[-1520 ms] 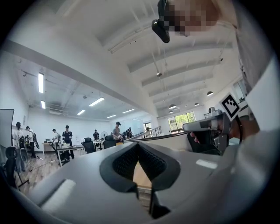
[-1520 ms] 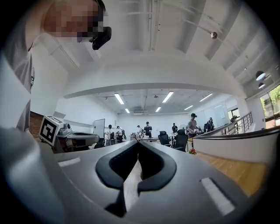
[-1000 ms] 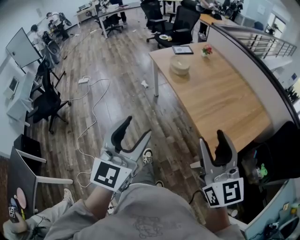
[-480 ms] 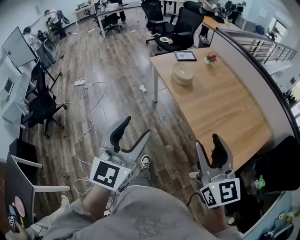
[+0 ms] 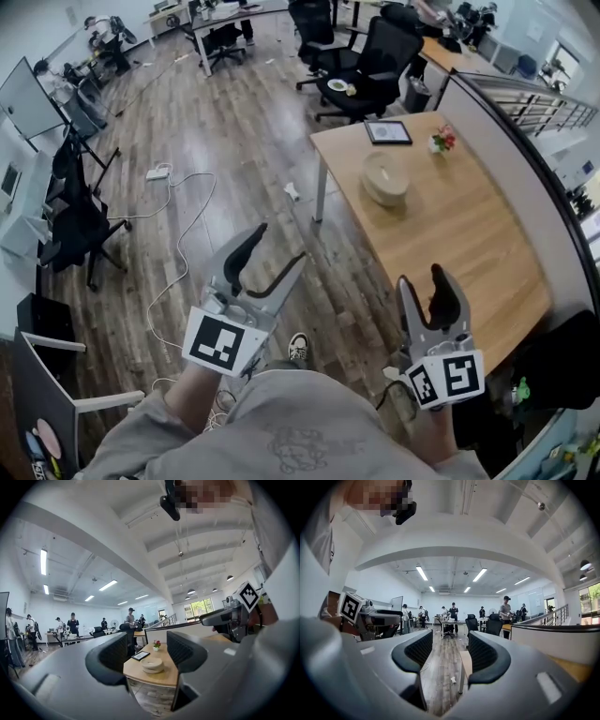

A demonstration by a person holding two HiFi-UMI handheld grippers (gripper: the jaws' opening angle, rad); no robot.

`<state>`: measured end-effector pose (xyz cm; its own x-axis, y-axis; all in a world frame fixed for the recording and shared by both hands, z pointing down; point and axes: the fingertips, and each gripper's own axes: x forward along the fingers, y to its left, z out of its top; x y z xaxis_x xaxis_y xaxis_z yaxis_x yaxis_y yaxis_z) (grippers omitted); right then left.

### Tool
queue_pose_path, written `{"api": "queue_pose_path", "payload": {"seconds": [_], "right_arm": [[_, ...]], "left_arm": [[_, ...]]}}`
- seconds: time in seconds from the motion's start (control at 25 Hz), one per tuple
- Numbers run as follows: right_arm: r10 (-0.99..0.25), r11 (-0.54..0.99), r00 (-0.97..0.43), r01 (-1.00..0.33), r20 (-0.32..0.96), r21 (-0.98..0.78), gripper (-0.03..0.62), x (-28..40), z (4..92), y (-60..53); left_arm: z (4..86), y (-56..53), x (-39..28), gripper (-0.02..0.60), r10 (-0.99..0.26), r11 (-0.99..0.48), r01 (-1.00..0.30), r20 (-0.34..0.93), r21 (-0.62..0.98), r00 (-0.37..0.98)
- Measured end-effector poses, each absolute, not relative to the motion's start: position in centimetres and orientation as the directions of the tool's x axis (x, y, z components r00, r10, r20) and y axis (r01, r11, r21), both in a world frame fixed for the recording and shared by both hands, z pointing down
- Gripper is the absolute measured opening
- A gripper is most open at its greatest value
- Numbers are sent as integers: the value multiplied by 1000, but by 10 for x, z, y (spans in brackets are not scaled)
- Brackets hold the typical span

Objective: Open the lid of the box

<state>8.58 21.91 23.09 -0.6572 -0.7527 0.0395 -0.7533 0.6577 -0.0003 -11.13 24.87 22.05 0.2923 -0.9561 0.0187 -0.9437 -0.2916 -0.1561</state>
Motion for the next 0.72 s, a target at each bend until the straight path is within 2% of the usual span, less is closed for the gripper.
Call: {"api": "queue_pose_path", "payload": {"seconds": [0.32,0.72], "right_arm": [[-782,623,-622,-782,34,17,223,36,227,139],[-826,559,-556,-829,92,14,224,38,250,79]], "left_arm": [[228,169,-169,261,-951,-308,-942,27,-133,307],[241,97,-174,261,-927,-376,-918,60,-125,371]]}}
